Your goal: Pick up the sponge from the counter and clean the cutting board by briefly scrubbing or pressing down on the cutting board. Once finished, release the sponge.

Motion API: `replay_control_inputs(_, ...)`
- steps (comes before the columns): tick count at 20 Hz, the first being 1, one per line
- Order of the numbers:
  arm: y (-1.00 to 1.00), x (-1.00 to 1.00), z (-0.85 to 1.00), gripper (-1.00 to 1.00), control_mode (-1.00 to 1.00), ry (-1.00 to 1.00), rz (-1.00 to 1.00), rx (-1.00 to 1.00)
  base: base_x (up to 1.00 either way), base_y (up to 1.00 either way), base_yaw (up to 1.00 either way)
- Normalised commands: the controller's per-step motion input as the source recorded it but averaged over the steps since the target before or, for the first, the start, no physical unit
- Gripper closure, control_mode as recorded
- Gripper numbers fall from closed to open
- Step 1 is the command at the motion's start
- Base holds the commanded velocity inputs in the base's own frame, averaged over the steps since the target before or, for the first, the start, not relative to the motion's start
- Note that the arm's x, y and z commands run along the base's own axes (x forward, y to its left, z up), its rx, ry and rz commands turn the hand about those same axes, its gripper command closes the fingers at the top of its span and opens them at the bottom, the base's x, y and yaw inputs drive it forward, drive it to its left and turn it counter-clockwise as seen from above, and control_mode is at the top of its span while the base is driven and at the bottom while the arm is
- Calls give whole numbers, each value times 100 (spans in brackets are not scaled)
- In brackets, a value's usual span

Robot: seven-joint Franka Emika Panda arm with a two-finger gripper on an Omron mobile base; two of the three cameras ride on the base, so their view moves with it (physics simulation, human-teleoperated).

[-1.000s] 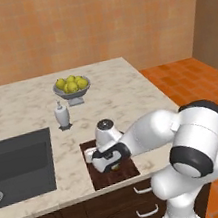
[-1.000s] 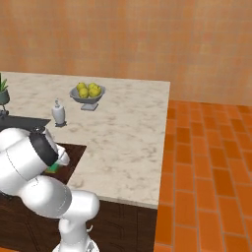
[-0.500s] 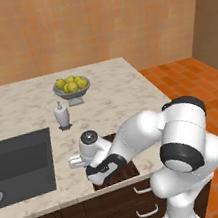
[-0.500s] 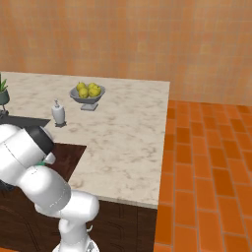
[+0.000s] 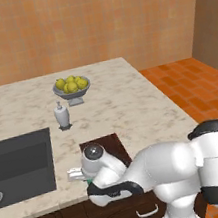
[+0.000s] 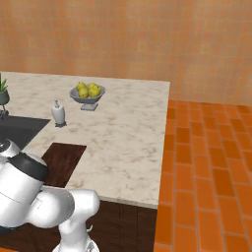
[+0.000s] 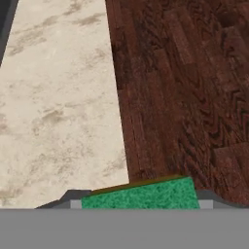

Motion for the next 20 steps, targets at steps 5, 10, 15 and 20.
replay_control_inputs(5, -48, 25, -3, 100, -100, 0, -10, 0, 0, 0, 0)
replay_control_inputs(10, -13, 25, -16, 100, -100, 0, -9, -11, 0, 0, 0)
replay_control_inputs(15, -40, 4, -12, 100, -100, 0, -4, -4, 0, 0, 0)
replay_control_inputs(20, -92, 0, -2, 100, -100, 0, 3, 0, 0, 0, 0)
